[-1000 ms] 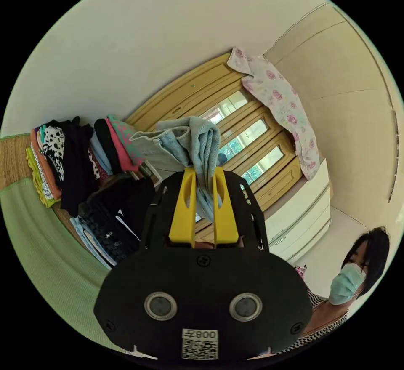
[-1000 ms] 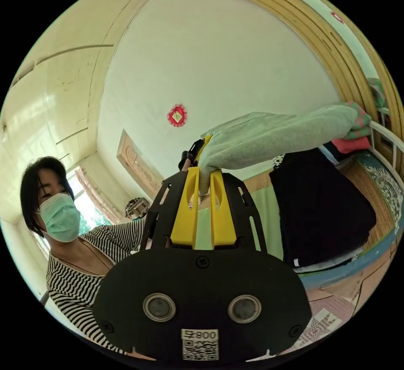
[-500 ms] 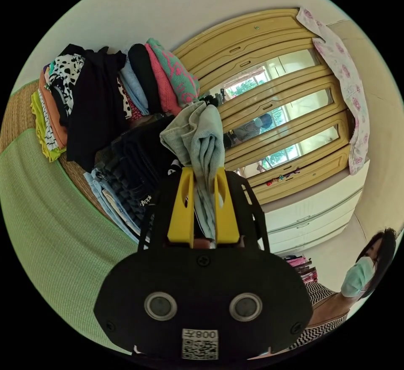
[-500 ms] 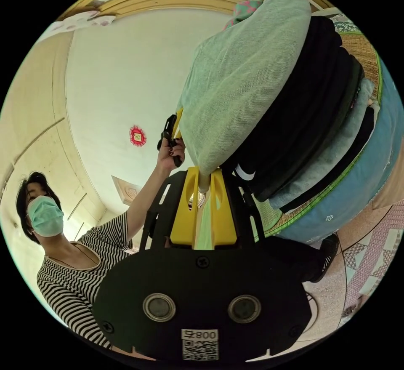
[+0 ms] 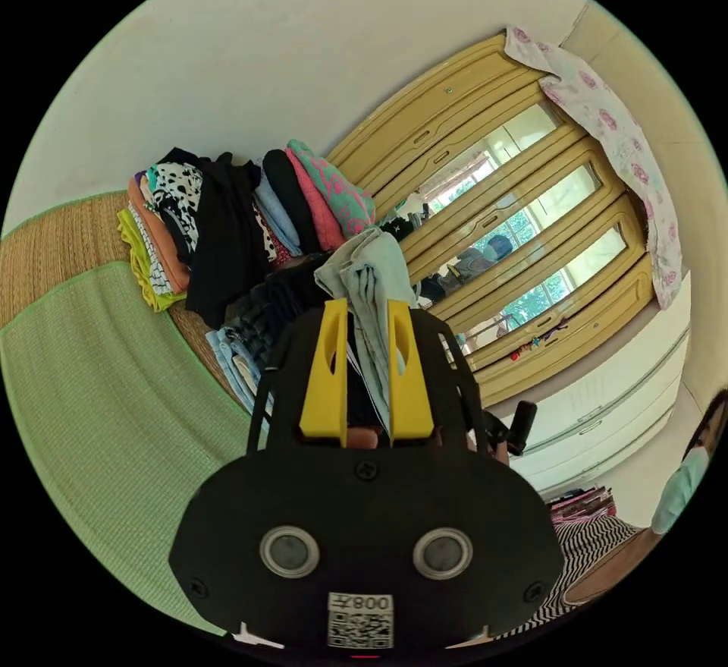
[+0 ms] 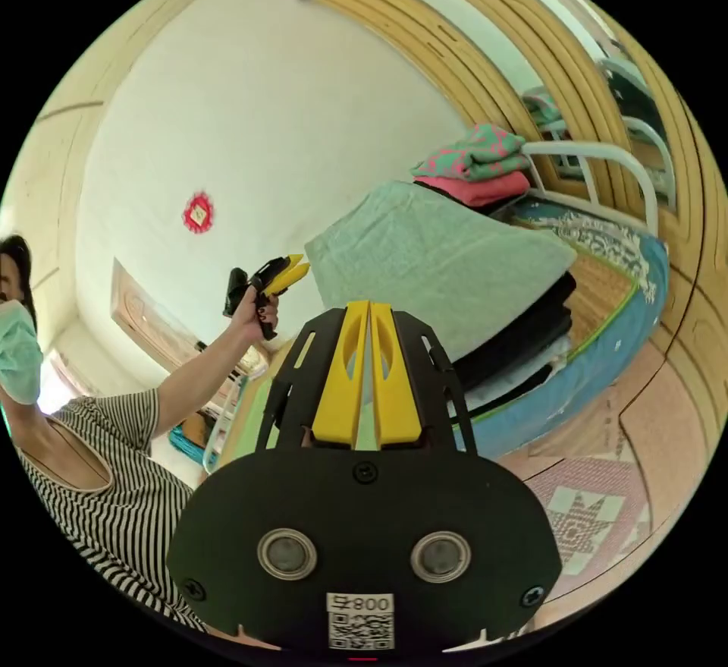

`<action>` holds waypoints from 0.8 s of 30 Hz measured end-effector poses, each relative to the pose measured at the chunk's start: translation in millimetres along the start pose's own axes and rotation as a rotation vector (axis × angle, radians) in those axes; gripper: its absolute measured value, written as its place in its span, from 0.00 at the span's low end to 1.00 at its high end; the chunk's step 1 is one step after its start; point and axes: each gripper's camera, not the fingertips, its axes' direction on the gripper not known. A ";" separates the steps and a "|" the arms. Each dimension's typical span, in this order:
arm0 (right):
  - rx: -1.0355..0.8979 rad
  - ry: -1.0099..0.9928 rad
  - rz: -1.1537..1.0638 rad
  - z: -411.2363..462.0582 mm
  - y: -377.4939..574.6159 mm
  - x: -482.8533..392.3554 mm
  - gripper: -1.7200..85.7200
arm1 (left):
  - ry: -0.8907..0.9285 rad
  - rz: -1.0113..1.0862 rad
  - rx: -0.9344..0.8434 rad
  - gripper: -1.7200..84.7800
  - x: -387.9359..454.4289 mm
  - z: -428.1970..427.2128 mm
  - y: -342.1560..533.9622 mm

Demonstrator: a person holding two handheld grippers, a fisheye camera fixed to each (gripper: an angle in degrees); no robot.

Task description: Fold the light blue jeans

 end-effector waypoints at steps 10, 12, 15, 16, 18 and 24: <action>-0.259 0.503 -0.411 173.2 -88.9 -72.9 0.02 | -0.233 0.310 -0.089 0.03 6.2 116.7 -17.4; -0.183 0.506 -0.399 176.3 -90.4 -72.8 0.02 | -0.219 0.344 -0.073 0.02 -6.9 129.6 -22.7; -0.209 0.504 -0.374 181.2 -104.4 -73.6 0.02 | -0.135 0.350 -0.091 0.02 -29.2 146.5 -32.6; -0.212 0.491 -0.363 181.0 -107.6 -72.9 0.02 | -0.123 0.335 -0.093 0.02 -35.2 151.3 -35.7; -0.240 0.440 -0.328 180.2 -120.9 -69.7 0.02 | -0.124 0.324 -0.116 0.02 -40.9 157.6 -40.9; -0.353 0.381 -0.318 184.5 -150.6 -76.1 0.02 | -0.134 0.151 -0.221 0.02 -58.2 158.9 -53.4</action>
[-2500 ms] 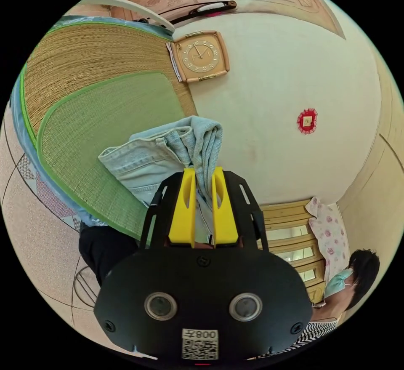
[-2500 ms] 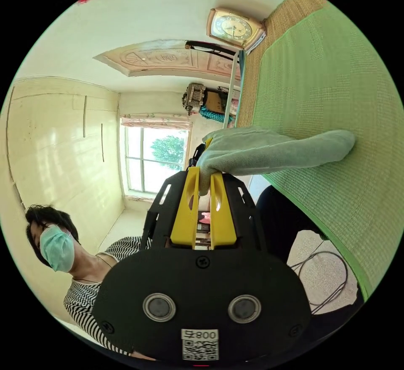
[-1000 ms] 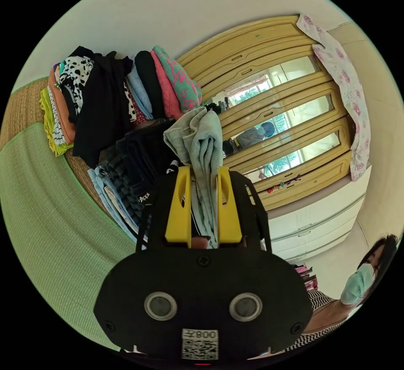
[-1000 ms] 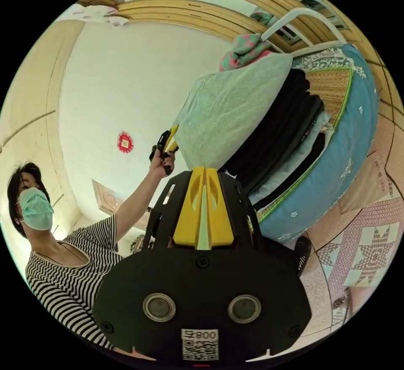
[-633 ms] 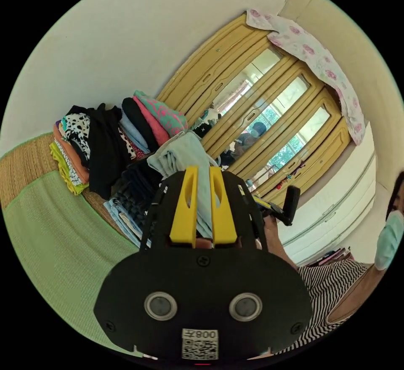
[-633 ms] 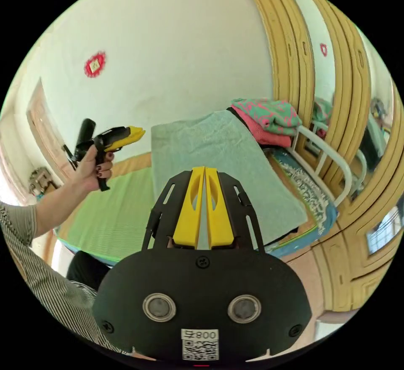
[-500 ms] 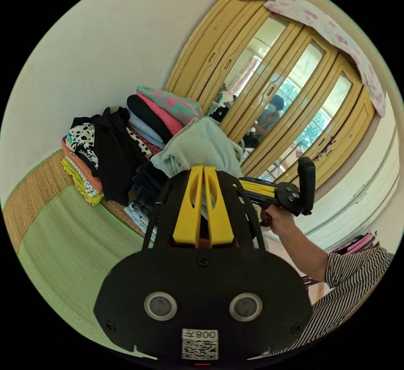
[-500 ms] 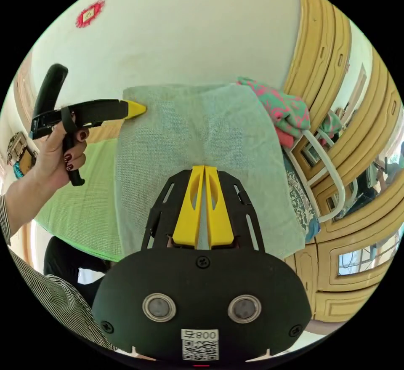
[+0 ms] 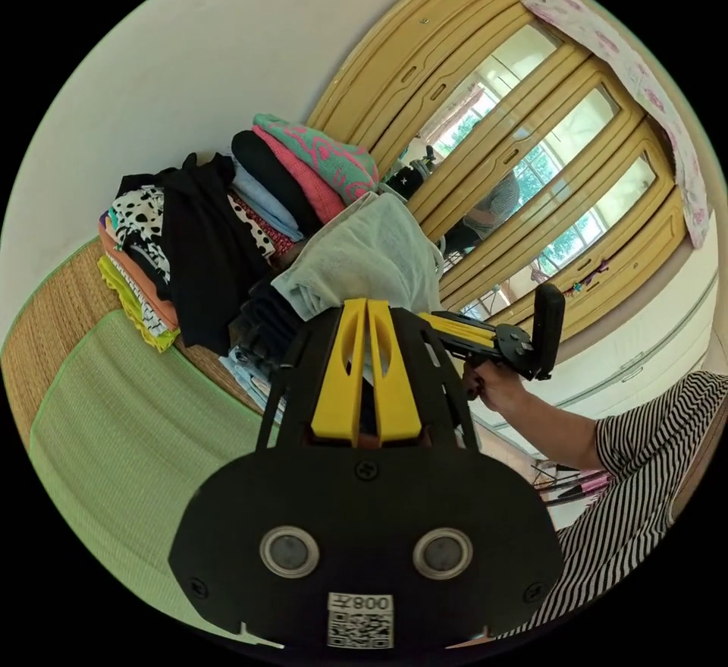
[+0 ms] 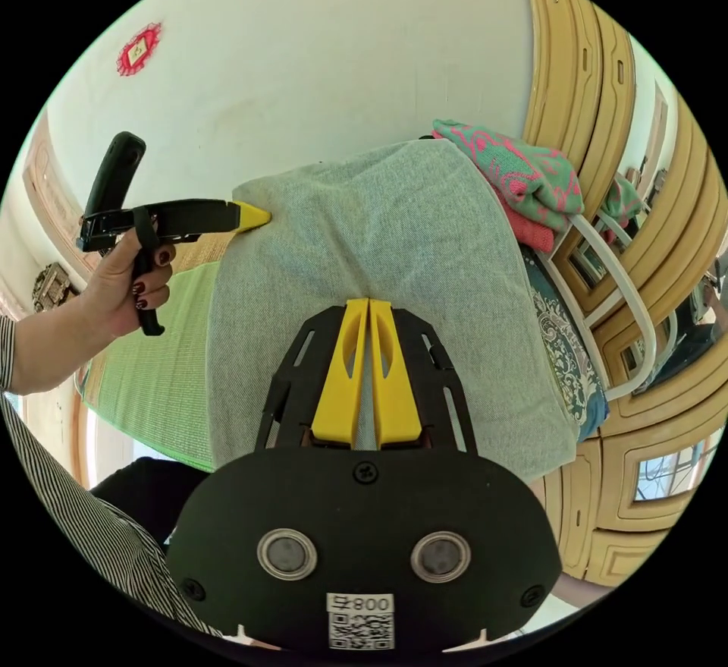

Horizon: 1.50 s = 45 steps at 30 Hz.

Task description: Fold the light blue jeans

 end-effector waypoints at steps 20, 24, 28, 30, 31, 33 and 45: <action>-0.234 -0.010 0.039 -39.8 -124.4 30.6 0.02 | -0.007 -0.265 -0.103 0.02 -119.5 3.7 27.5; -0.311 -0.058 0.034 -6.3 -154.0 42.1 0.02 | 0.092 -0.314 -0.182 0.02 -142.5 35.4 30.2; -0.308 -0.107 -0.069 2.5 -170.5 55.0 0.02 | -0.009 -0.252 -0.315 0.02 -143.0 60.5 24.0; -0.320 -0.217 -0.125 -4.6 -177.5 78.6 0.02 | -0.045 -0.259 -0.338 0.02 -148.1 61.5 27.9; -0.314 -0.251 -0.136 -7.9 -178.9 87.2 0.02 | -0.060 -0.297 -0.331 0.02 -154.8 58.3 32.9; -0.245 -0.316 -0.145 -25.1 -183.3 133.7 0.02 | -0.144 -0.393 -0.296 0.02 -167.2 49.5 44.1; -0.216 -0.328 0.047 115.1 -196.5 348.1 0.02 | -0.435 -1.234 -0.041 0.02 -288.8 72.6 149.0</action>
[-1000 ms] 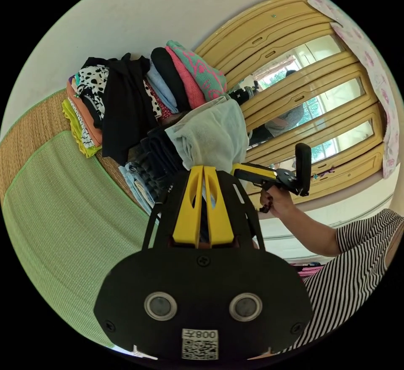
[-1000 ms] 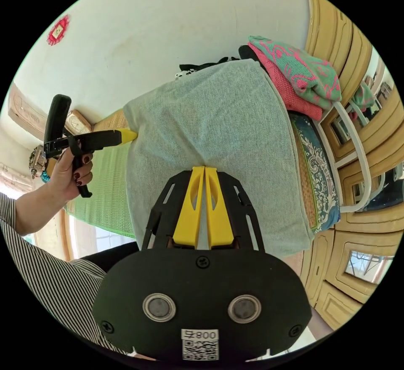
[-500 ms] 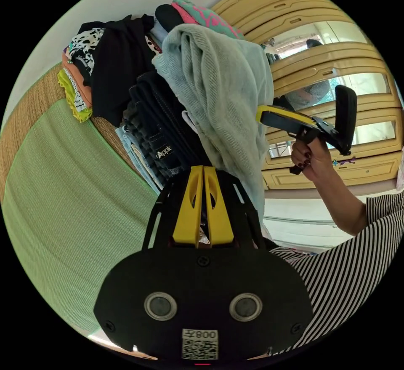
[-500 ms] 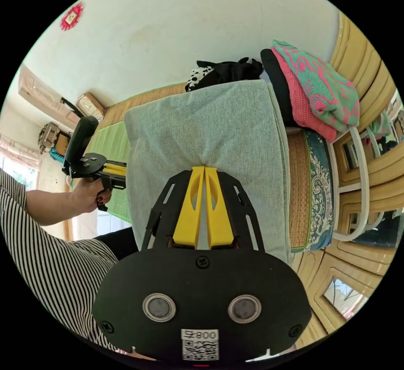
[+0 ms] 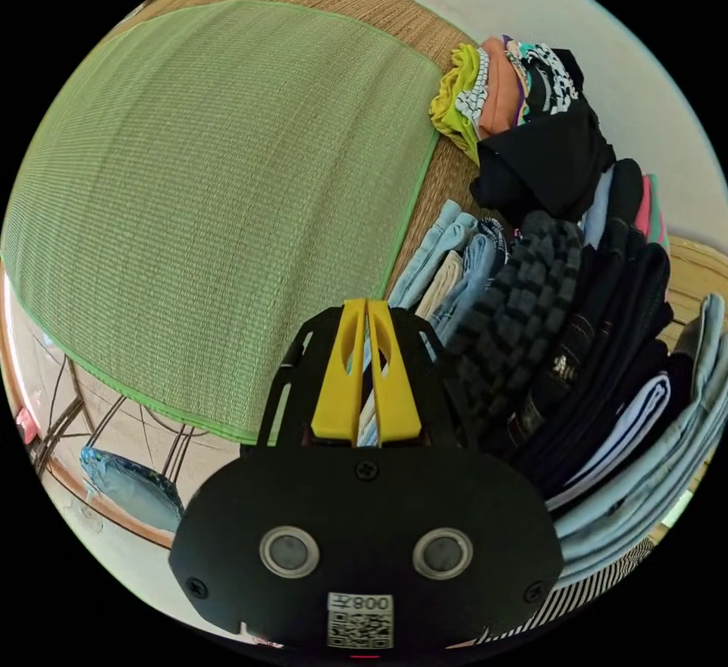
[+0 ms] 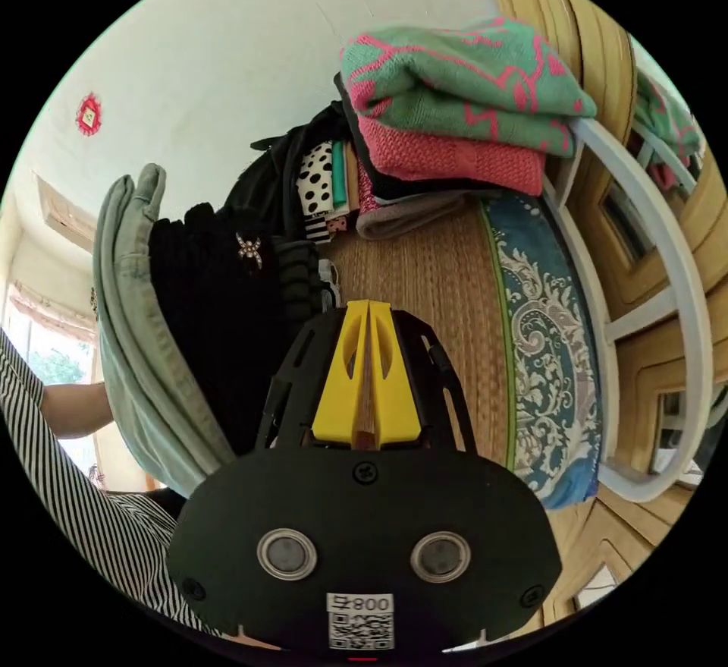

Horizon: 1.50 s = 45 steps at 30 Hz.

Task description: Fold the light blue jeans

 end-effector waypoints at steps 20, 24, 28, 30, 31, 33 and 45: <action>-0.051 -0.651 0.114 152.7 -59.4 98.0 0.02 | 0.348 0.034 0.253 0.02 -125.4 66.7 -67.3; -0.043 -0.672 0.135 154.6 -68.9 110.5 0.02 | 0.423 0.042 0.267 0.02 -147.8 71.3 -73.5; -0.042 -0.687 0.143 156.4 -77.1 120.1 0.02 | 0.436 0.074 0.245 0.02 -164.6 72.3 -83.5; -0.041 -0.681 0.142 156.2 -82.6 123.9 0.02 | 0.466 0.097 0.233 0.02 -172.2 73.4 -87.7; -0.040 -0.680 0.142 156.1 -83.9 124.7 0.02 | 0.503 0.132 0.196 0.02 -174.7 76.2 -92.4; -0.039 -0.681 0.145 156.6 -88.5 128.6 0.02 | 0.489 0.135 0.196 0.02 -180.6 75.8 -95.6; -0.021 -0.684 0.157 161.0 -105.5 139.0 0.02 | 0.567 0.209 0.196 0.02 -210.9 83.1 -112.5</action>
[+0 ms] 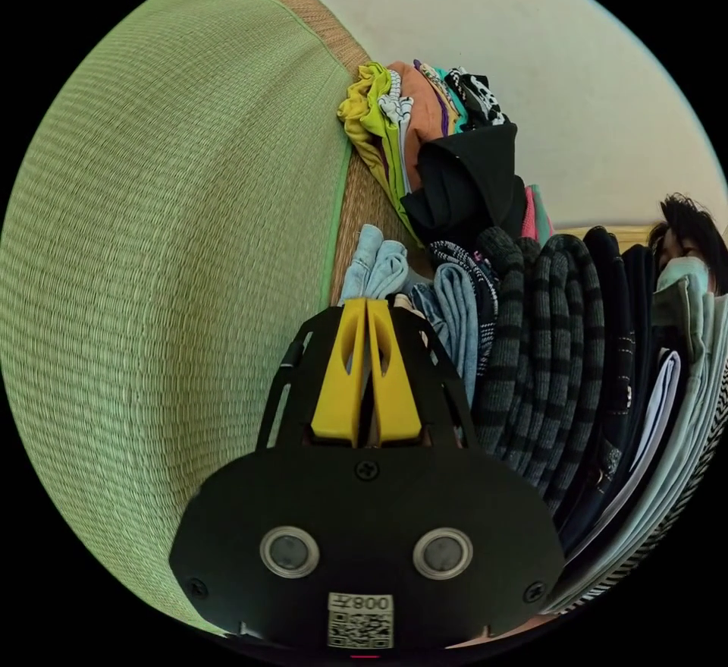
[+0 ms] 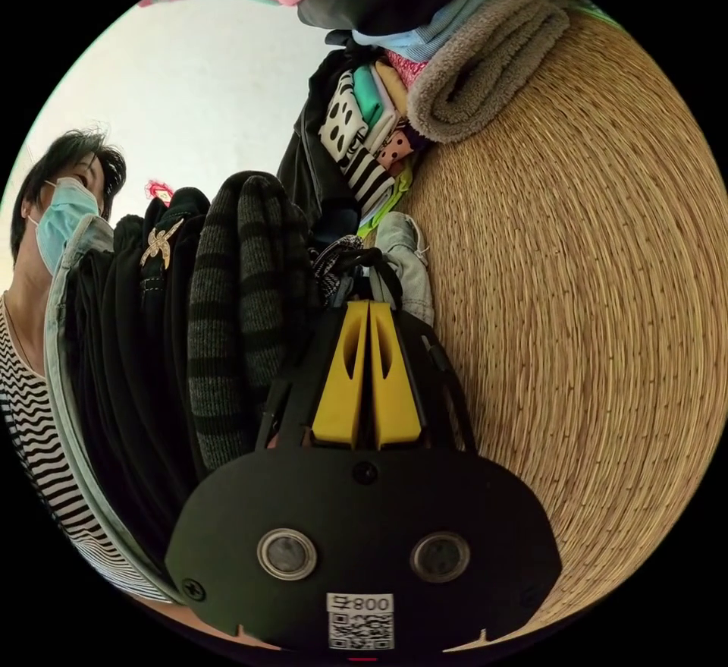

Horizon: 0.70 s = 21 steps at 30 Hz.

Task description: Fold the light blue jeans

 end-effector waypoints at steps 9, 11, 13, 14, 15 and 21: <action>0.015 0.027 -0.002 -0.4 -6.6 -1.6 0.02 | -0.012 0.004 0.010 0.02 -16.6 0.7 -4.5; 0.012 0.039 -0.003 -0.7 -8.0 -3.6 0.02 | -0.045 0.008 0.010 0.02 -15.1 1.1 -5.7; 0.014 0.048 -0.008 -0.8 -8.4 -4.9 0.02 | -0.106 0.034 0.008 0.02 -10.2 2.7 -6.9; 0.021 0.054 -0.013 -0.8 -7.8 -5.3 0.02 | -0.098 0.033 0.007 0.02 -13.3 4.7 -7.8; 0.027 0.048 -0.010 -1.1 -7.4 -4.1 0.02 | -0.089 0.032 0.008 0.02 -15.6 5.9 -8.2; 0.031 0.001 0.011 -2.8 -7.3 3.1 0.02 | -0.028 0.015 -0.003 0.02 -31.0 17.6 -13.1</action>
